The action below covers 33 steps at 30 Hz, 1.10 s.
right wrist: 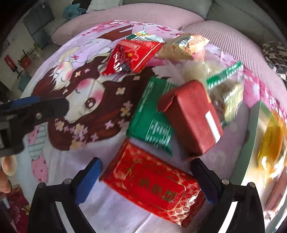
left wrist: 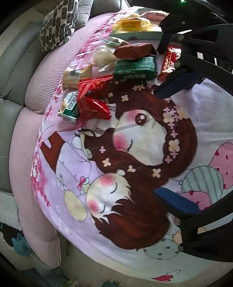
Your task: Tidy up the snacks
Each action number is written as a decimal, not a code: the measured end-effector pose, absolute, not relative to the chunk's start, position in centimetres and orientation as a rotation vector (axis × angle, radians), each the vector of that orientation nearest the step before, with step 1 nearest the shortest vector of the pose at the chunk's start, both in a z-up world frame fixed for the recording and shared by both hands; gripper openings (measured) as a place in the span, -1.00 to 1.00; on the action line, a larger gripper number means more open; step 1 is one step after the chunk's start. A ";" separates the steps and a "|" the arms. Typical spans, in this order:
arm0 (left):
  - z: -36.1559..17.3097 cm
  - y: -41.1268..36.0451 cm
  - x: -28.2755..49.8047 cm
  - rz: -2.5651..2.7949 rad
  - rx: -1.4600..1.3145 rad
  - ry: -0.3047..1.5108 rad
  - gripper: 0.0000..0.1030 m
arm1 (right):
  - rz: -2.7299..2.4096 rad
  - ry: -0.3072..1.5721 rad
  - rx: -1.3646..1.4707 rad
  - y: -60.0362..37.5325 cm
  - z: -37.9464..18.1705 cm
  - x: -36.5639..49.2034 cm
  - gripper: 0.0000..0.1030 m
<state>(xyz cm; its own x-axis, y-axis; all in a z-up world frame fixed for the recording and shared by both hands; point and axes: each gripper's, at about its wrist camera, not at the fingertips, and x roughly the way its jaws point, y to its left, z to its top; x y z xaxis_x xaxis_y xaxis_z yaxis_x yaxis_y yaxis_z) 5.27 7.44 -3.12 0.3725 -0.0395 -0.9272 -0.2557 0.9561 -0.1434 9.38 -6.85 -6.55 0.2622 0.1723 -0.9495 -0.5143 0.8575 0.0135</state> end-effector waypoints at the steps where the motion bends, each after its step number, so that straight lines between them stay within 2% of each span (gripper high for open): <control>1: -3.2 7.4 5.1 0.140 -0.284 1.186 0.94 | 0.466 1.226 -0.313 -7.0 -6.6 9.0 0.95; 10: -3.9 7.8 3.5 0.137 -0.308 1.203 0.93 | 0.417 1.247 -0.216 -7.9 -6.8 6.0 0.95; 12: -3.9 7.9 3.3 0.135 -0.312 1.201 0.93 | 0.400 1.243 -0.217 -8.1 -6.9 5.1 0.89; 17: -4.1 7.8 3.3 0.130 -0.319 1.211 0.93 | 0.321 1.219 -0.200 -7.9 -6.6 4.3 0.49; 26: -4.5 7.7 3.6 0.128 -0.318 1.222 0.94 | 0.169 1.192 -0.113 -8.5 -6.4 5.1 0.32; 33: -4.6 7.7 3.8 0.130 -0.309 1.227 0.93 | 0.141 1.193 -0.110 -8.4 -6.4 5.2 0.28</control>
